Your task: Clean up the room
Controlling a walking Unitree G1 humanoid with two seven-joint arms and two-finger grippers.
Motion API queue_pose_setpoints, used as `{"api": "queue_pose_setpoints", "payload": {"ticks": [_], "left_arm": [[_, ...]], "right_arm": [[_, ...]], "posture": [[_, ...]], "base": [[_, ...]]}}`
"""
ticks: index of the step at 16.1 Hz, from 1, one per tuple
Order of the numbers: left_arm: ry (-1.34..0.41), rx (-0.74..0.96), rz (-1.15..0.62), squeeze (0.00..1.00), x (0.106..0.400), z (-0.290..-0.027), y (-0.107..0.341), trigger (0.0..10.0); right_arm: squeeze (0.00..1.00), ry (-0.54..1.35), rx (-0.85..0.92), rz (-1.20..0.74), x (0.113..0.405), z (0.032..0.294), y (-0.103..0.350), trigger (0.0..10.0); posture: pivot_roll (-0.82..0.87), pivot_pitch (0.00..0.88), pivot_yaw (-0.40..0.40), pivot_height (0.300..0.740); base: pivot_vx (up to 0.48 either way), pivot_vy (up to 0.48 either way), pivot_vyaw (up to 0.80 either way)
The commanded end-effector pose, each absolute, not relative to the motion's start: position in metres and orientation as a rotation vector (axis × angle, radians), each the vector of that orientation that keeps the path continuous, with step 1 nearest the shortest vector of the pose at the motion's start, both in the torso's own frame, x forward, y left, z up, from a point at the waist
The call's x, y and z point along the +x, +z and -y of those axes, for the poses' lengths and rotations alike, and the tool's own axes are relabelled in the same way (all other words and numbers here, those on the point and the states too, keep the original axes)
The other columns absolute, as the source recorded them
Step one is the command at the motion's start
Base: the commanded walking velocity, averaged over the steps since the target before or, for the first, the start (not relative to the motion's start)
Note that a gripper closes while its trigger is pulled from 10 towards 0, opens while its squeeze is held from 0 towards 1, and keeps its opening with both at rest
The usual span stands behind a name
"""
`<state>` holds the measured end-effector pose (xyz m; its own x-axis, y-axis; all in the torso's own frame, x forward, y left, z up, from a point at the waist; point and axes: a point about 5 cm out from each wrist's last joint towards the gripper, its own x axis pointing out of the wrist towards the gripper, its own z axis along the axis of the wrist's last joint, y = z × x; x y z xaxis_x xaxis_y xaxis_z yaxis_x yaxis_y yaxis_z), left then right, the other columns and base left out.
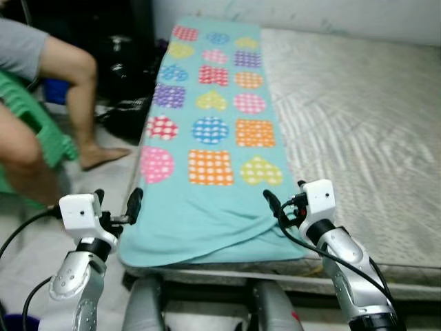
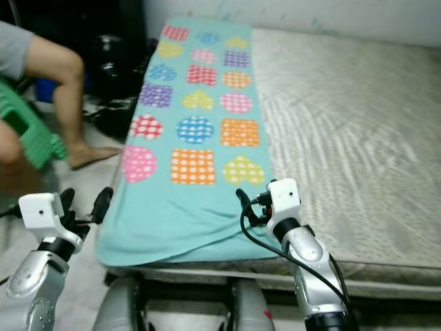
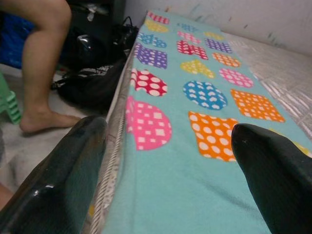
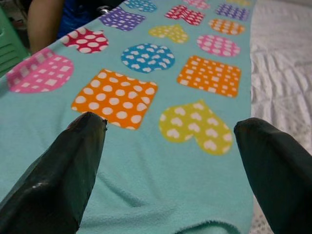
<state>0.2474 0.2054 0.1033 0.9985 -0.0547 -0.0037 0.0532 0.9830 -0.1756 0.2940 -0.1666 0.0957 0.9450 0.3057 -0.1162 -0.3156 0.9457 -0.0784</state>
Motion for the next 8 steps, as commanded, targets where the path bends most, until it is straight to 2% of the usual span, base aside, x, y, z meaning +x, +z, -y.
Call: {"api": "queue_pose_setpoints", "payload": {"ticks": [1,3,8], "left_arm": [[-0.061,-0.180,-0.049,0.00,0.246,-0.204,0.097,10.0],[-0.070,-0.173,-0.075,0.00,0.245,-0.205,0.094,10.0],[-0.072,-0.173,-0.076,0.00,0.245,-0.204,0.094,10.0]], "right_arm": [[0.00,0.288,-0.134,-0.141,0.293,0.175,0.091,10.0],[0.00,0.268,-0.189,-0.207,0.294,0.183,0.081,10.0],[0.00,0.265,-0.194,-0.216,0.294,0.183,0.079,10.0]], "posture": [[-0.03,0.115,-0.057,0.587],[-0.02,0.119,-0.057,0.587],[-0.02,0.119,-0.057,0.587]], "base": [[0.000,0.000,0.00],[0.000,0.000,0.00],[0.000,0.000,0.00]]}}
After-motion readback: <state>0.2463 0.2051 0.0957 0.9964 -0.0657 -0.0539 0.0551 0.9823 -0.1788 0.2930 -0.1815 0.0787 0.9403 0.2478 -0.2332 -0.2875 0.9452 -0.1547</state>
